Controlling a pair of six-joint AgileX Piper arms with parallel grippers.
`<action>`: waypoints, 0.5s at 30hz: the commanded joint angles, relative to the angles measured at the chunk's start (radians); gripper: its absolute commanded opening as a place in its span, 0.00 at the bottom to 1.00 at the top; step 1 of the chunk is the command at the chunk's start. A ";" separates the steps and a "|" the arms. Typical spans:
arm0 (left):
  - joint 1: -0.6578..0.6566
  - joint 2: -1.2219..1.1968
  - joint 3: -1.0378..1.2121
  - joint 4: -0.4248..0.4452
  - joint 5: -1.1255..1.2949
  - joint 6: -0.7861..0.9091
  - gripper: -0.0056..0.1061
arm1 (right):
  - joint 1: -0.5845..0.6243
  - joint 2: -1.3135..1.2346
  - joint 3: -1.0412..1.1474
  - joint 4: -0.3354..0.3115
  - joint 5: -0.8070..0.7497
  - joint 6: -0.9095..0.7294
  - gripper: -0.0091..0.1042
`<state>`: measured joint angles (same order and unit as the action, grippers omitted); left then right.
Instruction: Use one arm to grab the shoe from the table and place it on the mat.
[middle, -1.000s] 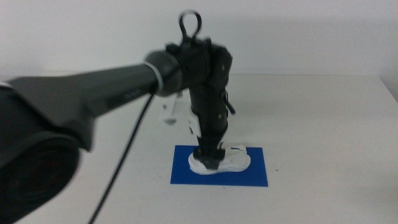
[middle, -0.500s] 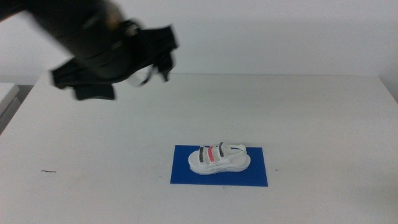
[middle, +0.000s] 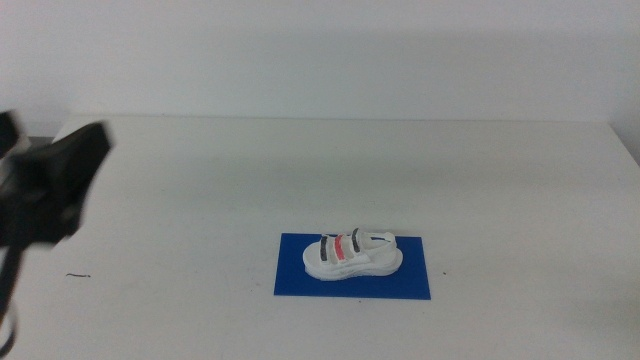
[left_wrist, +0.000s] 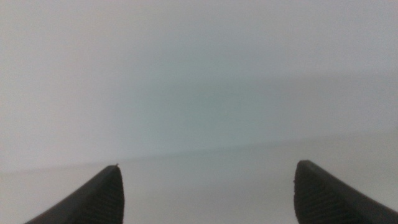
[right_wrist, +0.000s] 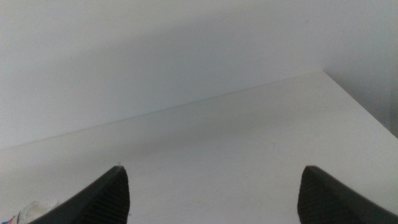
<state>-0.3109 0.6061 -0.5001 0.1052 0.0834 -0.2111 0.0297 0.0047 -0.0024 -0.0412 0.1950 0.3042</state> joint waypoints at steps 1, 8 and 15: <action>0.051 -0.111 0.082 0.015 -0.072 0.005 0.89 | 0.002 -0.005 0.002 -0.007 -0.009 -0.004 0.78; 0.144 -0.374 0.177 0.056 -0.005 0.005 0.89 | 0.002 -0.005 0.002 -0.007 -0.009 -0.004 0.78; 0.218 -0.522 0.313 -0.174 0.004 0.368 0.89 | 0.002 -0.005 0.002 -0.007 -0.009 -0.004 0.78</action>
<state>-0.1157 0.1111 -0.2159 0.0270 0.0856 0.0177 0.0297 0.0047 -0.0024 -0.0412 0.1950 0.3042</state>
